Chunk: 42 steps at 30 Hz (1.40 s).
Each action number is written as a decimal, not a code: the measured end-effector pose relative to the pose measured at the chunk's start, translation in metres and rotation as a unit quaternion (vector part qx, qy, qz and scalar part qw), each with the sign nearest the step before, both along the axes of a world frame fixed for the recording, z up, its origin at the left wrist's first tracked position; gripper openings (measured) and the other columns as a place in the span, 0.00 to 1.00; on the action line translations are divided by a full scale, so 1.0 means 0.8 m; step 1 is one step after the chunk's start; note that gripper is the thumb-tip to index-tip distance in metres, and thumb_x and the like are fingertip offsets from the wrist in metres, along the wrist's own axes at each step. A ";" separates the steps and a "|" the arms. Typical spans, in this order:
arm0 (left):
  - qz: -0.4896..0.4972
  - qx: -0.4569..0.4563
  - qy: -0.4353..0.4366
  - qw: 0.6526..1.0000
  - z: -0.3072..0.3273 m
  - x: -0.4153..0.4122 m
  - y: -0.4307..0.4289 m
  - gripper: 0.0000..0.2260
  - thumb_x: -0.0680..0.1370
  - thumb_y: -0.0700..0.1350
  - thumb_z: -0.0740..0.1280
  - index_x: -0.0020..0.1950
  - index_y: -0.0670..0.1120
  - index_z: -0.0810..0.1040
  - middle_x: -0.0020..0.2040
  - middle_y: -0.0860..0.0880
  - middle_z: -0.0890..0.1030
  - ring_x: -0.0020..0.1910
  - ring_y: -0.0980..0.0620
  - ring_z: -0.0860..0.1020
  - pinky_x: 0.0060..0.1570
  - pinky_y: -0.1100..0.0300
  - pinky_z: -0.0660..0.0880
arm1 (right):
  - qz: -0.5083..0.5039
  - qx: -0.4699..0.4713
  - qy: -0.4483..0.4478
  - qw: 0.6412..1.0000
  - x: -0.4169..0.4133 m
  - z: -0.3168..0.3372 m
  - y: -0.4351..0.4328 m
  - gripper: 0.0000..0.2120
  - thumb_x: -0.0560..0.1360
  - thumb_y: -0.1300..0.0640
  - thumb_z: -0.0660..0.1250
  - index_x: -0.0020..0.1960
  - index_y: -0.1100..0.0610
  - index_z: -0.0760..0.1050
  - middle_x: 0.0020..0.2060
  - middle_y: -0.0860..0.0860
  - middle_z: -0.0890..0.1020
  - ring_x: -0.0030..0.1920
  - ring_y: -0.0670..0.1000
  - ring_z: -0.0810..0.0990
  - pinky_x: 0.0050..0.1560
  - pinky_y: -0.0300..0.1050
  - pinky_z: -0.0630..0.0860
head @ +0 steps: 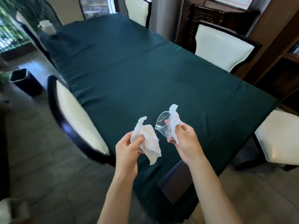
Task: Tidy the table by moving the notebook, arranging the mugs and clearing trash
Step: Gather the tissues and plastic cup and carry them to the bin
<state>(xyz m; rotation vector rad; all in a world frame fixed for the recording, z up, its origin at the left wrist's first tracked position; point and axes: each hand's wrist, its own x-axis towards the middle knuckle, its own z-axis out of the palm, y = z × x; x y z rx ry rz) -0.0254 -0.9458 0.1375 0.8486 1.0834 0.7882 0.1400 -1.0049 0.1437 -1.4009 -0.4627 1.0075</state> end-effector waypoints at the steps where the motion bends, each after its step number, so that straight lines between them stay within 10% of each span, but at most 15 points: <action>1: 0.009 0.004 -0.013 1.000 0.006 -0.027 -0.007 0.07 0.79 0.34 0.69 0.55 0.41 0.84 0.46 0.44 0.87 0.43 0.45 0.83 0.44 0.51 0.79 | 0.026 0.015 -0.009 1.000 -0.037 0.012 -0.003 0.16 0.84 0.60 0.59 0.45 0.72 0.73 0.33 0.61 0.66 0.33 0.51 0.63 0.34 0.42 0.69; 6: 0.079 0.021 -0.098 0.992 0.041 -0.172 -0.034 0.08 0.80 0.35 0.68 0.58 0.39 0.82 0.47 0.42 0.87 0.41 0.47 0.85 0.39 0.55 0.82 | 0.135 0.027 -0.029 0.990 -0.206 0.055 0.001 0.13 0.82 0.50 0.67 0.56 0.59 0.82 0.53 0.68 0.84 0.47 0.65 0.81 0.53 0.70 0.79; 14: 0.249 0.040 -0.100 0.962 0.066 -0.381 -0.053 0.08 0.79 0.38 0.70 0.58 0.40 0.82 0.47 0.42 0.88 0.39 0.48 0.86 0.34 0.56 0.81 | 0.327 0.051 -0.078 0.940 -0.395 0.078 0.035 0.07 0.80 0.56 0.70 0.52 0.60 0.83 0.38 0.51 0.86 0.35 0.43 0.81 0.38 0.39 0.77; 28: 0.388 0.003 -0.065 0.919 0.043 -0.496 0.013 0.06 0.80 0.37 0.69 0.53 0.44 0.85 0.46 0.43 0.86 0.40 0.48 0.84 0.36 0.56 0.80 | 0.332 0.055 0.036 0.941 -0.496 0.035 0.143 0.08 0.77 0.68 0.71 0.54 0.61 0.83 0.48 0.60 0.88 0.49 0.60 0.86 0.57 0.60 0.81; 42: 0.409 0.037 -0.022 0.912 0.062 -0.518 0.284 0.07 0.80 0.36 0.68 0.53 0.45 0.85 0.49 0.42 0.84 0.43 0.46 0.81 0.43 0.52 0.74 | 0.270 0.059 0.080 0.958 -0.482 0.042 0.411 0.11 0.74 0.70 0.72 0.45 0.56 0.88 0.42 0.56 0.88 0.44 0.54 0.84 0.52 0.51 0.78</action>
